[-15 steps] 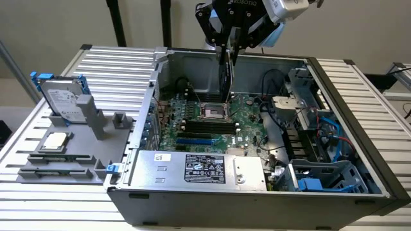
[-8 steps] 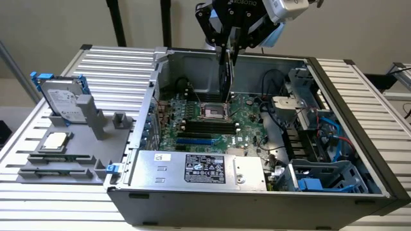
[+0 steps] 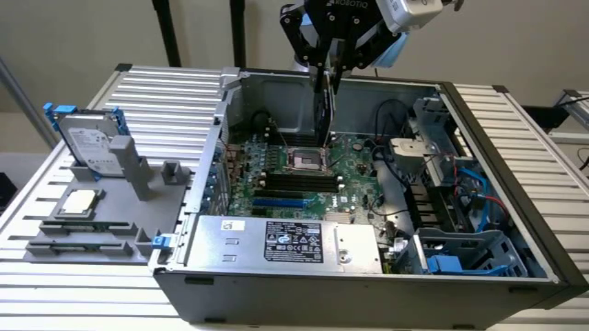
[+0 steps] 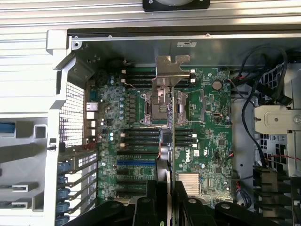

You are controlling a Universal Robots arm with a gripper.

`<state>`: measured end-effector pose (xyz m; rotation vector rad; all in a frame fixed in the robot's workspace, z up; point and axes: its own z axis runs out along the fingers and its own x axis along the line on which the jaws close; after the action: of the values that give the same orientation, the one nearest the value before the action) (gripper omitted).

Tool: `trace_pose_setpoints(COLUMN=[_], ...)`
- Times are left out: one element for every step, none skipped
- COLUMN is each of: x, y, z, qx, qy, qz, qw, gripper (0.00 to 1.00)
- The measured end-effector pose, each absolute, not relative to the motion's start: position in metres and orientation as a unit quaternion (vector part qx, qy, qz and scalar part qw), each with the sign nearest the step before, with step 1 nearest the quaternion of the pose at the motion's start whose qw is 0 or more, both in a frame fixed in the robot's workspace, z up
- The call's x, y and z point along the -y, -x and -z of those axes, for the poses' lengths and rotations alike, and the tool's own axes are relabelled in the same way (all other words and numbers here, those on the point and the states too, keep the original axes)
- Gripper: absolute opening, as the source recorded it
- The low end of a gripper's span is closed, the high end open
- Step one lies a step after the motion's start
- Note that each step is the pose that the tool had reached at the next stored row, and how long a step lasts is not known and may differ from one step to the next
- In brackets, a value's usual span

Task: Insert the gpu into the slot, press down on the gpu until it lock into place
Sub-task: 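Insert the gpu into the slot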

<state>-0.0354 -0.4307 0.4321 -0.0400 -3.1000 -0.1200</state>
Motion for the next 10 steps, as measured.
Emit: trace_pose_setpoints(x=[0.4307, 0.4307, 0.4307, 0.4307, 0.4307, 0.4307, 0.4307, 0.4307, 0.4307, 0.4307], y=[0.0354, 0.0354, 0.0354, 0.0354, 0.0354, 0.0354, 0.0354, 0.0354, 0.0354, 0.0354], z=[-0.4321, -0.4321, -0.4321, -0.4321, -0.4321, -0.4321, -0.4321, -0.4321, -0.4321, -0.4321], qx=[0.999, 0.999, 0.999, 0.999, 0.999, 0.999, 0.999, 0.999, 0.999, 0.999], qy=[0.013, 0.013, 0.013, 0.013, 0.013, 0.013, 0.013, 0.013, 0.013, 0.013], qz=[0.039, 0.039, 0.039, 0.039, 0.039, 0.039, 0.039, 0.039, 0.039, 0.039], qw=[0.02, 0.02, 0.019, 0.02, 0.019, 0.02, 0.019, 0.02, 0.02, 0.019], gripper=[0.26, 0.26, 0.26, 0.26, 0.26, 0.26, 0.26, 0.26, 0.26, 0.26])
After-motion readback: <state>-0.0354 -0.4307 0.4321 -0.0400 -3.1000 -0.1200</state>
